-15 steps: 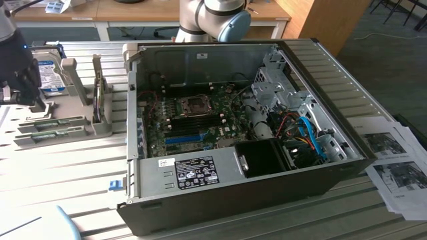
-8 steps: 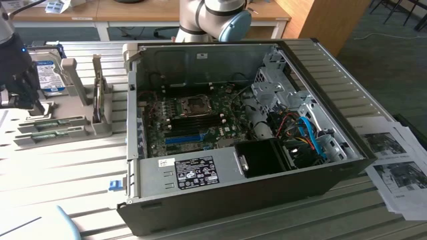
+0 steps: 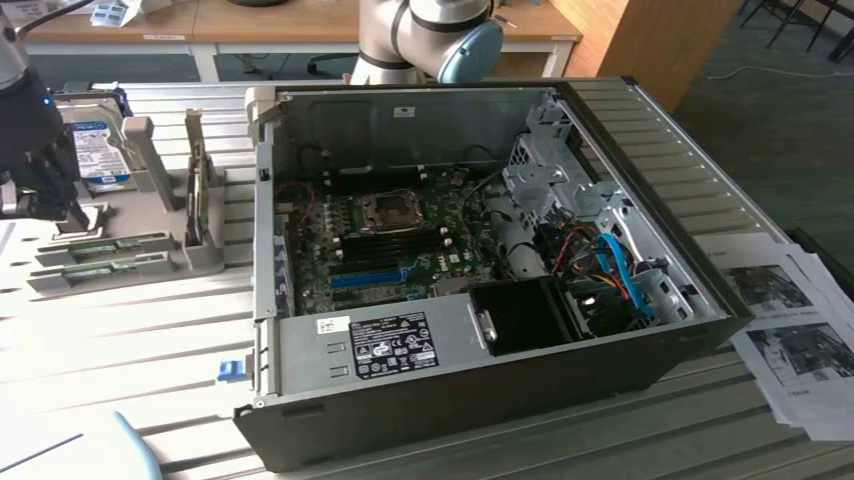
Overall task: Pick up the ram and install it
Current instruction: 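Pick up the ram and move it above insertion slot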
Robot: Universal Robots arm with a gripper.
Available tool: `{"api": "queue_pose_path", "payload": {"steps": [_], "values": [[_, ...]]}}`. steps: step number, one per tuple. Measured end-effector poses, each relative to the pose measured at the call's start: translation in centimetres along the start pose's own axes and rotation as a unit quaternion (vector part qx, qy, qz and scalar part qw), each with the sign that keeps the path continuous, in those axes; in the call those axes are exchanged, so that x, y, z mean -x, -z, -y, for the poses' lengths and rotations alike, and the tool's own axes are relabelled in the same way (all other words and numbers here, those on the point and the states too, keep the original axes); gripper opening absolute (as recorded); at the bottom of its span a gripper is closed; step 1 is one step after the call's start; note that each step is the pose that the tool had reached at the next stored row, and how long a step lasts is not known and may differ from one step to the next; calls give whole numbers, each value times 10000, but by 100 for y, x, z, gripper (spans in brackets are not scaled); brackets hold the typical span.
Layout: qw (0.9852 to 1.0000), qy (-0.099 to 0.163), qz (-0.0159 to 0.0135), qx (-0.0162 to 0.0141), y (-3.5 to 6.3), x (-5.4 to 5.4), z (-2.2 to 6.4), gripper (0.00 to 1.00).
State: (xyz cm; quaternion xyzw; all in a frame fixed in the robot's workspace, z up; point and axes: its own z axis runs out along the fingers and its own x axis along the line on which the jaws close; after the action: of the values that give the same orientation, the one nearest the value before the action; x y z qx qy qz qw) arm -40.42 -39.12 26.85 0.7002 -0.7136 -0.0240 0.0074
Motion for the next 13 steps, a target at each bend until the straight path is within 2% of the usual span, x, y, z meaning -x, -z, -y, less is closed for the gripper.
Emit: {"api": "queue_pose_path", "payload": {"steps": [7, 13], "values": [[10000, 0, -1, 0, -63, -8, 3, 9], [10000, 0, -1, 1, -68, -9, 4, 9]]}}
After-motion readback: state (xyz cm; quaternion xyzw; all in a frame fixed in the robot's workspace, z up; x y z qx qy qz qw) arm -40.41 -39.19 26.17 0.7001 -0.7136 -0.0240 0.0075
